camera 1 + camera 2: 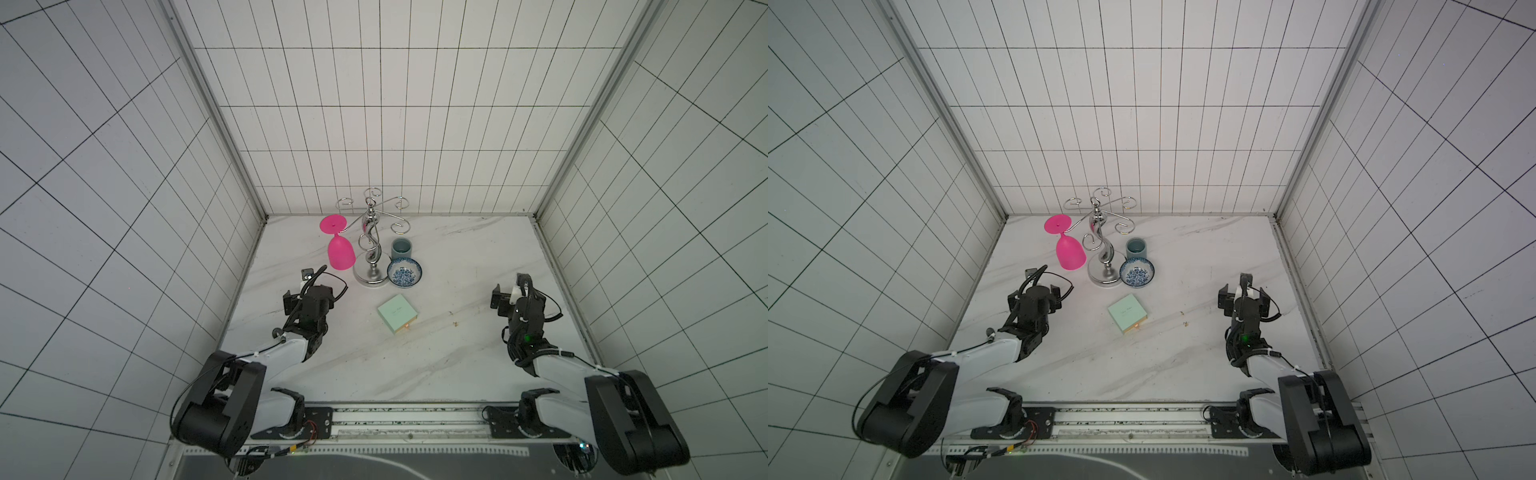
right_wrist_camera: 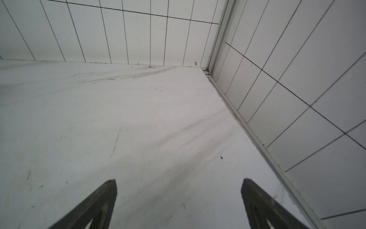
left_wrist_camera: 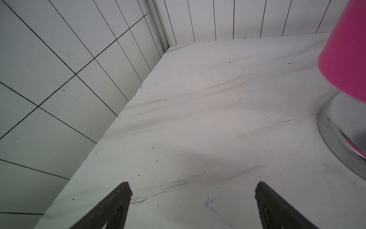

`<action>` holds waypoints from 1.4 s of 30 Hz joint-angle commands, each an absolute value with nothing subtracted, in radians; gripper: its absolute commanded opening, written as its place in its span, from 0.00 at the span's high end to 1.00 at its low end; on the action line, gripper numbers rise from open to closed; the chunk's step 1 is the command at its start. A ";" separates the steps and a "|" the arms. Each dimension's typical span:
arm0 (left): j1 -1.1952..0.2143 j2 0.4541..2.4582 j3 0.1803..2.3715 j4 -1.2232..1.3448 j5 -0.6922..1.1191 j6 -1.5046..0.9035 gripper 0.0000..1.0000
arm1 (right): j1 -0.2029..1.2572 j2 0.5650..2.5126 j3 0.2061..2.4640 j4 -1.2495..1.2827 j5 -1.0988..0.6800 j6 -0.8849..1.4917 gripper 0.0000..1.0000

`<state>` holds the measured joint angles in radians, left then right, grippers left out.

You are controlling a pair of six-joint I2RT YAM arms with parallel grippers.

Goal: Take out the earrings from the drawer-style jewelry box
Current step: Reset both arms

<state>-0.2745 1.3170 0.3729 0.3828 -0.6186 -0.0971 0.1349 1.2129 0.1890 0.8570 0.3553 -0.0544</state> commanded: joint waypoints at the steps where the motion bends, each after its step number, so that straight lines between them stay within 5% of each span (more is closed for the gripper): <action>1: -0.238 1.381 0.408 0.644 -0.517 -0.078 0.02 | 0.103 1.287 0.171 1.114 0.254 -0.101 0.01; 7: -0.175 1.435 0.477 0.579 -0.447 -0.112 0.02 | 0.069 1.423 0.166 1.318 0.180 -0.088 0.01; 11: -0.200 1.322 0.278 0.868 -0.412 -0.009 0.02 | 0.069 1.512 0.072 1.570 0.180 -0.092 0.01; 15: -0.200 1.295 0.245 0.897 -0.342 0.029 0.03 | 0.076 1.598 0.009 1.798 0.196 -0.106 0.00; 22: -0.203 1.452 0.424 0.746 -0.264 0.118 0.03 | 0.080 1.555 0.104 1.570 0.262 -0.079 0.01; 29: -0.112 1.598 0.325 1.100 -0.292 0.023 0.02 | 0.033 1.552 0.224 1.330 0.277 -0.001 0.01; 42: -0.115 1.563 0.368 0.952 -0.328 -0.008 0.02 | 0.000 1.548 0.235 1.299 0.235 0.021 0.01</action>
